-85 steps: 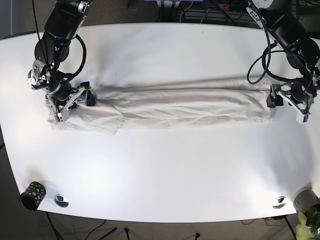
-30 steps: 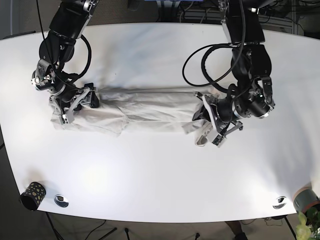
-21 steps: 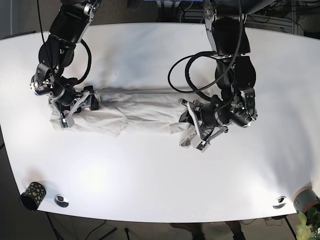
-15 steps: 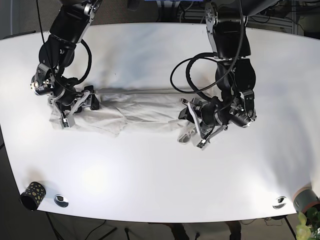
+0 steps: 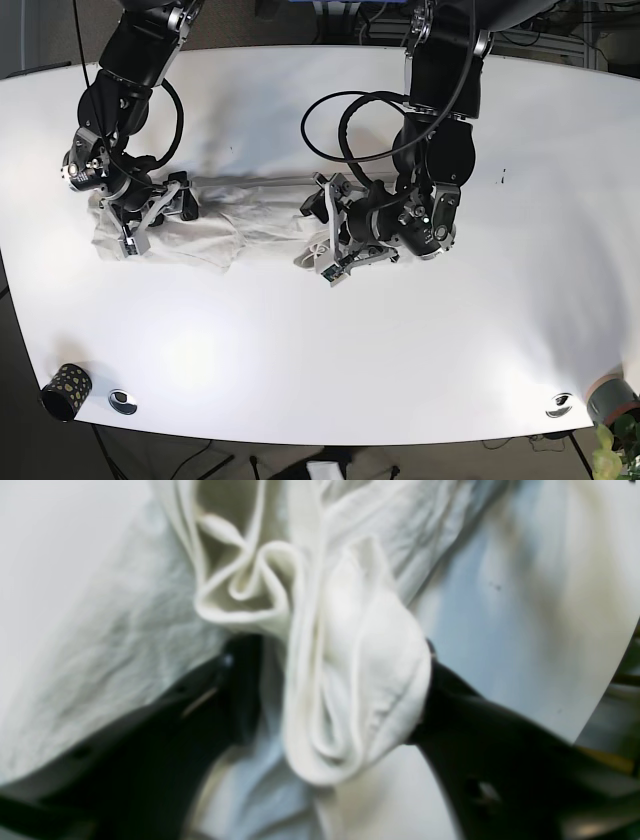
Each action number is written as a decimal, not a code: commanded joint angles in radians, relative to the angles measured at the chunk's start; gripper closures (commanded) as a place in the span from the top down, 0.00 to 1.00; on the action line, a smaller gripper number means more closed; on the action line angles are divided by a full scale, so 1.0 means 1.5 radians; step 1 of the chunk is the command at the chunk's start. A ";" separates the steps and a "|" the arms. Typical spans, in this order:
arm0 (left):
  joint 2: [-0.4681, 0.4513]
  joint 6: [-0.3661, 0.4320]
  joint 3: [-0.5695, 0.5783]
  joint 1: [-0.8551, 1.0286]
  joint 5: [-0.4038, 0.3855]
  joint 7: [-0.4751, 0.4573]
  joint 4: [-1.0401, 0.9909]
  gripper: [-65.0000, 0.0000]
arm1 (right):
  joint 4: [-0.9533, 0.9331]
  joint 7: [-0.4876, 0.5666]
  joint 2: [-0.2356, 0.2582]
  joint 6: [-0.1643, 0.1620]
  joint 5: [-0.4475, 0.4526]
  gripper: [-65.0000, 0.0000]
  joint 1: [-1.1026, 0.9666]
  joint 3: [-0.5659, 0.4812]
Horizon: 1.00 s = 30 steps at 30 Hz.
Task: Fold the T-shirt properly
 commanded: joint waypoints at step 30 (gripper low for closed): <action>-0.119 0.107 -0.100 0.037 -0.106 -0.096 0.128 0.56 | 0.238 -0.158 -0.022 0.004 0.157 0.60 0.018 -0.037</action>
